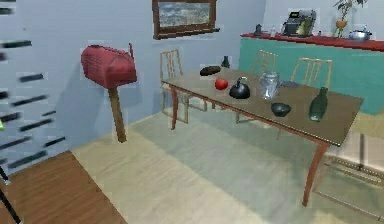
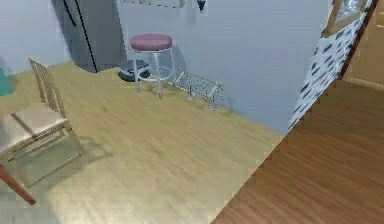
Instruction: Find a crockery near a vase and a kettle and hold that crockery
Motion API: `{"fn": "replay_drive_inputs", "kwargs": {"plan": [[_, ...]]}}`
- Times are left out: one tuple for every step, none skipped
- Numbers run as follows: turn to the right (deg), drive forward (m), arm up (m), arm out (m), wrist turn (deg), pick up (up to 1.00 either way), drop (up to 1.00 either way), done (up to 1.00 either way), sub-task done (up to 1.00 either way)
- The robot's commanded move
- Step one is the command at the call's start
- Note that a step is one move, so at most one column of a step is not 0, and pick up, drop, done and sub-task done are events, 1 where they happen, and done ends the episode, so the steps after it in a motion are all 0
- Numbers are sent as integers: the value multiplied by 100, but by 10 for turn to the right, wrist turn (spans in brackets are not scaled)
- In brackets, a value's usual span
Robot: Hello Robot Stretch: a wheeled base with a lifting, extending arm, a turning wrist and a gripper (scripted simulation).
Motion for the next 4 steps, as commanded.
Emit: {"fn": "replay_drive_inputs", "kwargs": {"plan": [[360, 0, 0, 0, 0, 0, 0, 0, 0], [0, 95, 0, 0, 0, 0, 0, 0, 0], [-450, 0, 0, 0, 0, 0, 0, 0, 0], [-450, 0, 0, 0, 0, 0, 0, 0, 0]]}}
